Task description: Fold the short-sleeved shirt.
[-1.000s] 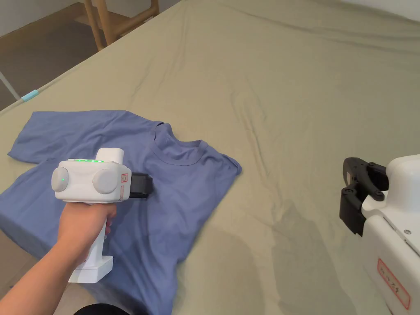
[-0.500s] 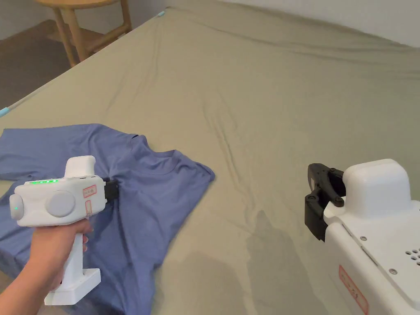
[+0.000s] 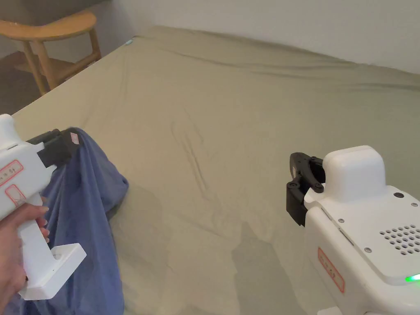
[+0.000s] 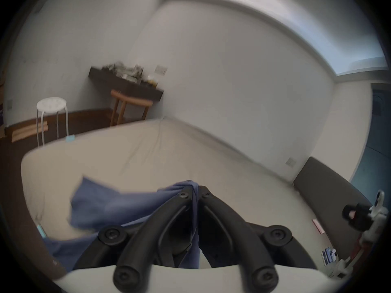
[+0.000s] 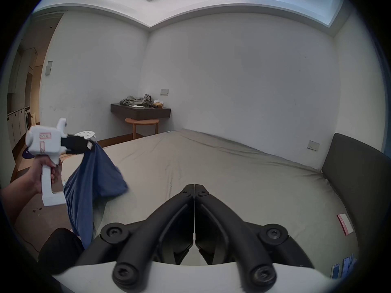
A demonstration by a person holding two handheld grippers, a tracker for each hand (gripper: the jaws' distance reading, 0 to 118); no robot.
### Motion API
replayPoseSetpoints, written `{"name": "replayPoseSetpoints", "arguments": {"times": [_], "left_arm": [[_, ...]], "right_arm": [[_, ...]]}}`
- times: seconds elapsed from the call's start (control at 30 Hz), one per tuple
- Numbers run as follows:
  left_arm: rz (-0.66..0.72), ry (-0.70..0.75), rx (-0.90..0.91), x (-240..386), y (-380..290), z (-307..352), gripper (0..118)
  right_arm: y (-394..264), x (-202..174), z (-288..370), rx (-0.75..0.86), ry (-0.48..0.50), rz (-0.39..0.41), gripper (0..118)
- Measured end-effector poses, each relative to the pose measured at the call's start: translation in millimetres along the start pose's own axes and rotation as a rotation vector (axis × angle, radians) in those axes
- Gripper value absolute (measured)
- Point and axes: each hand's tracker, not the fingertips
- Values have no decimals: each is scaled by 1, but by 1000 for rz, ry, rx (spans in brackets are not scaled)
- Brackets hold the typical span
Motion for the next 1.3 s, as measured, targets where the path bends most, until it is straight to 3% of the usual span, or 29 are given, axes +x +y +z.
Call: {"name": "replayPoseSetpoints", "arguments": {"times": [0.4,0.73,0.97,1.13,1.3], "left_arm": [[-317,-205,254,161,114,50,0],[-451,-508,237,306,109,5,0],[-496,-640,79,392,35,-65,0],[-623,-594,-145,433,-74,-140,0],[-738,-433,-430,427,-198,-209,0]], "right_arm": [[10,52,64,104,-151,-72,2],[-6,116,121,126,-374,-72,3],[-38,160,147,59,-519,-91,3],[-68,190,149,-10,-565,-140,3],[-94,211,137,-82,-585,-166,3]]}}
